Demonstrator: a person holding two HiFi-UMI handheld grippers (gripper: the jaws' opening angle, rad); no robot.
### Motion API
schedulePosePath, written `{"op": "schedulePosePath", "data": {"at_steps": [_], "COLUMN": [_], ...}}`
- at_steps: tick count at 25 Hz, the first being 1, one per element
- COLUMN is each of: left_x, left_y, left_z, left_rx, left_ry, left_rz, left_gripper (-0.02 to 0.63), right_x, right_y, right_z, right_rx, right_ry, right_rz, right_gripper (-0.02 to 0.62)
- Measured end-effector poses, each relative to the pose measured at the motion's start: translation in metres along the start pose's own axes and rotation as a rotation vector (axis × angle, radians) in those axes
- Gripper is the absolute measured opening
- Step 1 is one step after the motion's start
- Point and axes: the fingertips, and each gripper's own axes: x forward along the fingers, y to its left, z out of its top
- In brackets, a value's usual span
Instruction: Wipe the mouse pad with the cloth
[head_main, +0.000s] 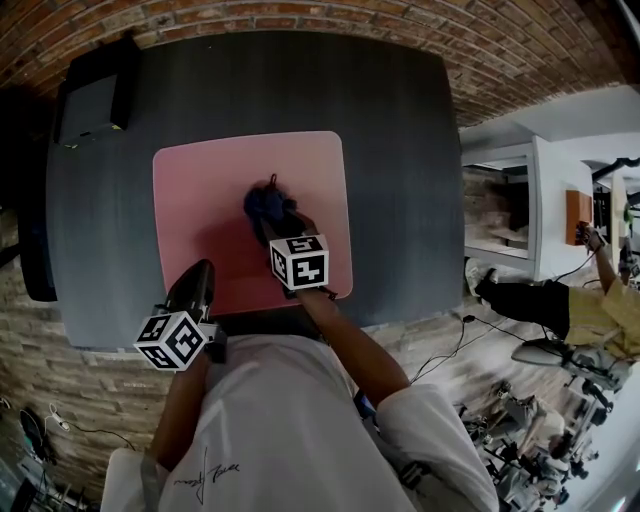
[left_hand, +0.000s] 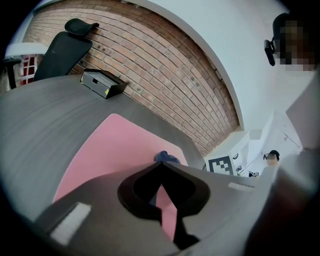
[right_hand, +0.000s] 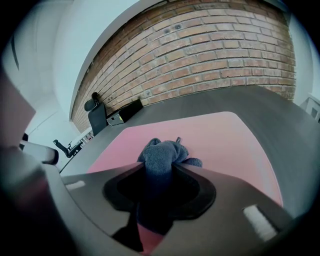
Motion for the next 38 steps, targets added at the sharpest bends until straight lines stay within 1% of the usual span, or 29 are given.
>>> {"op": "schedulePosePath", "data": {"at_steps": [5,17,25,32,38], "left_x": [0.003,0.008,0.005,0.008,0.006], "left_y": [0.0,-0.007,-0.009,-0.008,-0.01], "left_z": [-0.004,-0.007,-0.009,-0.012,-0.011], "left_rx": [0.001,0.041,0.049,0.047,0.046], "left_ry": [0.014,0.046,0.059,0.068,0.059], "left_rz": [0.011,-0.013,-0.027,-0.041,-0.048], "left_gripper": [0.011,0.011,0.011,0.011,0.011], "right_x": [-0.004,-0.019,-0.03,-0.042,-0.051], "right_y": [-0.007,-0.04,-0.052,-0.07,-0.075], "right_z": [0.0,-0.001,-0.006,-0.014,-0.019], "right_rx": [0.005,0.023,0.024,0.005,-0.024], "right_ry": [-0.005,-0.015,-0.014,0.004,0.019], "right_rz": [-0.005,-0.055,-0.078,-0.106,-0.107], "right_gripper": [0.141,0.141,0.141,0.141,0.141]}}
